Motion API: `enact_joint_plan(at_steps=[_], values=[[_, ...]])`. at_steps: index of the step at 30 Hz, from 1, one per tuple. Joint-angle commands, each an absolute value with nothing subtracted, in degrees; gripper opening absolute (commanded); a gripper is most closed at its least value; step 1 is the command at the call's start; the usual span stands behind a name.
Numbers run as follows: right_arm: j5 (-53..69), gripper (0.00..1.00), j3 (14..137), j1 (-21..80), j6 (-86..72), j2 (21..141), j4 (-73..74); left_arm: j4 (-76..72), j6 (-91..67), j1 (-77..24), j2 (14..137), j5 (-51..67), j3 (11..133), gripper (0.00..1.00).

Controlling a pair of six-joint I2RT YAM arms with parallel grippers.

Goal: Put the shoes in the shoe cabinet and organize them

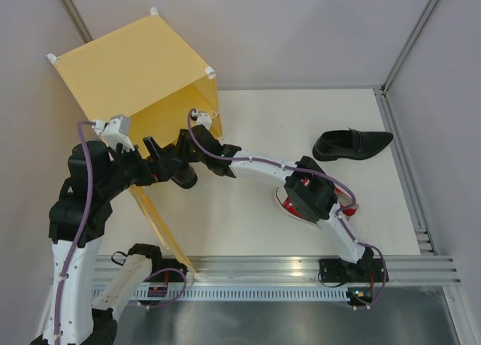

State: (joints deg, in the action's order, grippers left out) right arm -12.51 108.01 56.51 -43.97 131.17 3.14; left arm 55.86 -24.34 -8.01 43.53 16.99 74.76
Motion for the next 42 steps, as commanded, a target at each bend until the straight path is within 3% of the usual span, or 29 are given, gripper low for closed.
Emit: enact_joint_plan(at_steps=[1, 10, 16, 36, 42], values=[[-7.58, 0.56, 102.43, 55.64, -42.02, 125.09, -8.32, 54.93, -24.26, -7.91, 42.72, 15.29, 74.53, 0.99], [5.44, 0.79, 76.16, 55.46, -25.77, 111.72, -25.01, 54.84, -24.35, -7.91, 41.75, 14.24, 74.88, 0.99], [9.67, 0.82, 67.86, 55.81, -18.11, 112.93, -31.54, 54.76, -24.08, -7.91, 41.31, 13.10, 74.71, 0.99], [4.22, 0.82, 78.48, 56.95, -11.25, 130.34, -39.11, 54.58, -24.08, -7.91, 42.36, 14.94, 74.35, 0.99], [4.14, 0.77, 81.38, 58.27, -9.32, 133.68, -39.02, 54.58, -23.47, -7.91, 42.45, 14.68, 74.36, 0.99]])
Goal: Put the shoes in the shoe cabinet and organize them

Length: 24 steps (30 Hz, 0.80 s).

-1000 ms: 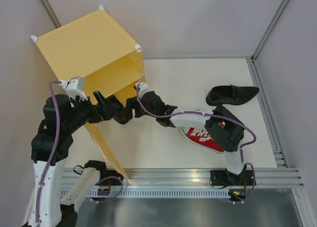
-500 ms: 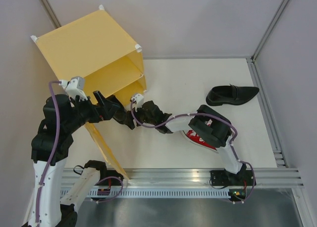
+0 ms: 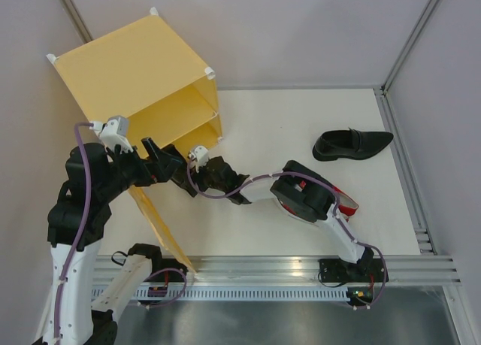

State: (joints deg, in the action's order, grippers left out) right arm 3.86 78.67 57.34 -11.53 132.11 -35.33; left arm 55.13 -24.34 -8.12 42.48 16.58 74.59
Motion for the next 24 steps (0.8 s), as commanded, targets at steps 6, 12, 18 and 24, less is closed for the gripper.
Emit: enact_joint_plan(at_steps=[6, 12, 18, 24], values=[[3.16, 0.37, 83.58, 58.71, -9.67, 135.18, -40.51, 54.49, -23.20, -7.91, 43.24, 15.73, 73.92, 0.99], [0.62, 0.09, 86.39, 58.71, -9.32, 135.96, -40.96, 54.49, -23.20, -7.91, 43.51, 16.43, 73.83, 0.99], [0.35, 0.00, 90.00, 58.80, -9.76, 136.85, -41.13, 54.41, -22.76, -7.91, 42.72, 16.70, 73.74, 0.99], [0.35, 0.01, 90.26, 58.80, -8.70, 134.31, -39.38, 54.58, -22.32, -7.91, 42.19, 16.08, 73.74, 0.99]])
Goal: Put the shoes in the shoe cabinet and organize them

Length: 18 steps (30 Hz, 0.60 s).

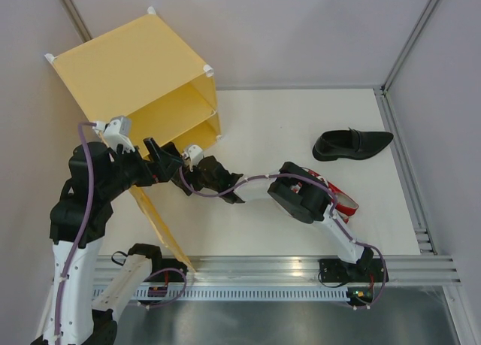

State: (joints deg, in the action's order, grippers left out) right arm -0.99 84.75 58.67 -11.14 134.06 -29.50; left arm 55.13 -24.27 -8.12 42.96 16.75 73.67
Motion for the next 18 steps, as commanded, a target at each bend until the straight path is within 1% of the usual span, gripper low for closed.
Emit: enact_joint_plan(at_steps=[1, 8, 18], values=[[0.44, 0.01, 90.09, 58.80, -8.44, 133.86, -38.94, 54.58, -22.15, -7.91, 42.10, 15.91, 73.57, 0.99], [1.93, 0.01, 88.07, 58.71, -7.65, 129.82, -36.57, 54.58, -22.06, -7.91, 42.10, 15.21, 73.21, 0.99], [4.65, 0.01, 90.52, 58.71, -6.24, 128.06, -32.08, 54.58, -22.41, -7.91, 42.19, 14.68, 73.13, 0.99]])
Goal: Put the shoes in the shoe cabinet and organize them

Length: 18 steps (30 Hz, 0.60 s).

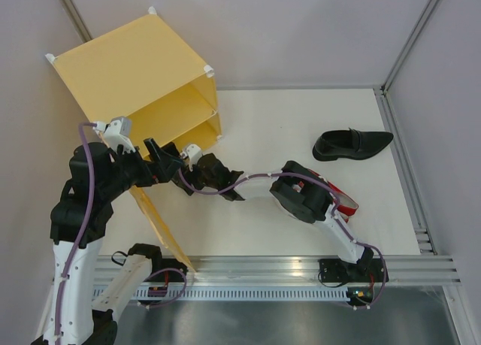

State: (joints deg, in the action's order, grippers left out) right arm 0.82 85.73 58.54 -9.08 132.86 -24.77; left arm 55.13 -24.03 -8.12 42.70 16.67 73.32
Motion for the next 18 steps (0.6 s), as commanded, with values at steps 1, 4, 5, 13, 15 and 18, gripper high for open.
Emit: enact_joint_plan(at_steps=[1, 4, 5, 13, 15, 18], values=[[5.01, 0.01, 90.79, 58.71, -6.07, 127.97, -31.82, 54.58, -22.33, -7.91, 42.10, 14.68, 73.04, 0.99], [5.71, 0.01, 90.97, 58.62, -6.24, 127.44, -31.55, 54.49, -22.50, -7.91, 42.10, 14.68, 72.77, 0.99], [5.89, 0.00, 90.88, 58.71, -6.76, 127.09, -32.42, 54.58, -22.50, -7.91, 42.10, 14.68, 72.69, 0.99], [7.82, 0.01, 89.30, 57.83, -10.37, 126.56, -37.97, 54.49, -22.59, -7.91, 42.10, 14.59, 72.69, 0.99], [7.74, 0.01, 88.60, 57.57, -10.63, 125.69, -39.11, 54.40, -22.59, -7.91, 42.01, 14.50, 72.69, 0.99], [6.86, 0.01, 88.33, 57.48, -10.46, 125.33, -39.99, 54.05, -22.59, -7.91, 42.01, 14.41, 72.42, 0.99]])
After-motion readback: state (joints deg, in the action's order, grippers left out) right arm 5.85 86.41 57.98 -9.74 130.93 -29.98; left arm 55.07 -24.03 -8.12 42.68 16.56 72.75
